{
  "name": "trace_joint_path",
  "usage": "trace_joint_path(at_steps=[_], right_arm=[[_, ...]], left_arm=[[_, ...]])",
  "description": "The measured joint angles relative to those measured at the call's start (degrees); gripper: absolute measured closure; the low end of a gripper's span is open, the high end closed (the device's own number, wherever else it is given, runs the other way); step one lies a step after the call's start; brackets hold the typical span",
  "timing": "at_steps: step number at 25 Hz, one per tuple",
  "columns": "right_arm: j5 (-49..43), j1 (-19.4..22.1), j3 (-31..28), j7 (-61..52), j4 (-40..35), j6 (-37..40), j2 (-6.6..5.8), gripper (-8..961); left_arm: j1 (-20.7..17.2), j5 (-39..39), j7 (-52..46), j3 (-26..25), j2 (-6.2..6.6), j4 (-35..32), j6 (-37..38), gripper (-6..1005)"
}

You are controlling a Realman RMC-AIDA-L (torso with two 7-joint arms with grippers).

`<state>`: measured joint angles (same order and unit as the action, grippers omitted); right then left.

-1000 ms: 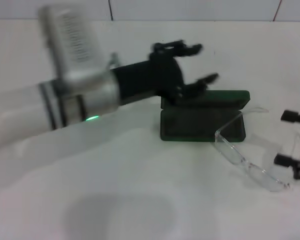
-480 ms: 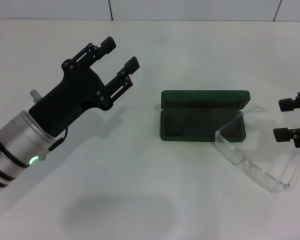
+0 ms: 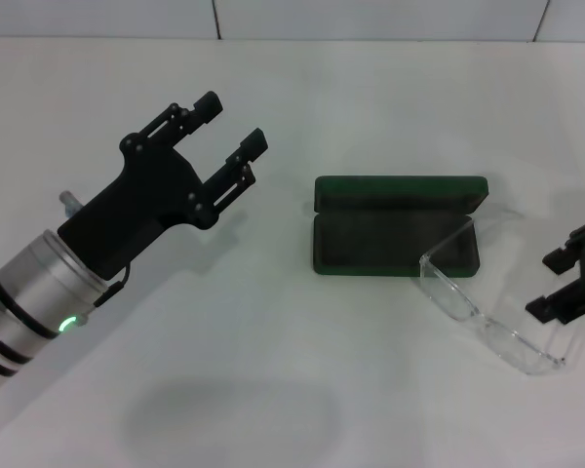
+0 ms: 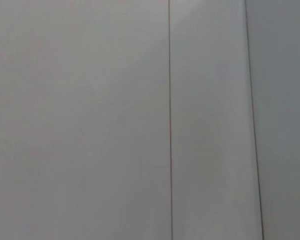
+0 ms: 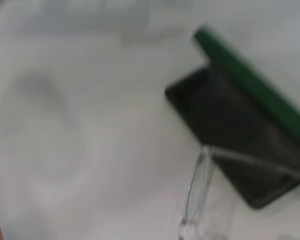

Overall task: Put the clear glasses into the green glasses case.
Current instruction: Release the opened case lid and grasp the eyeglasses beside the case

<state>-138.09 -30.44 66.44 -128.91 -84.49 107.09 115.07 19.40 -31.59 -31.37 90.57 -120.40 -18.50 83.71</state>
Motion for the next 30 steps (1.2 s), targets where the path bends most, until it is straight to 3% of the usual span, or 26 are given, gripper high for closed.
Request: trace_joint_path(at_steps=[5,30], right_arm=[[-3.1,-1.5,8.1,-4.6,-0.1,-1.7,0.49,262],[-3.5,-3.2,23.1,-11.7,3.8,-11.8,0.98,293]], left_arm=[[1.7,0.8,0.2,0.0,0.14,2.3,-0.1,380],[2.5,0.9,0.6,0.0,0.43,2.5,-0.2,385]])
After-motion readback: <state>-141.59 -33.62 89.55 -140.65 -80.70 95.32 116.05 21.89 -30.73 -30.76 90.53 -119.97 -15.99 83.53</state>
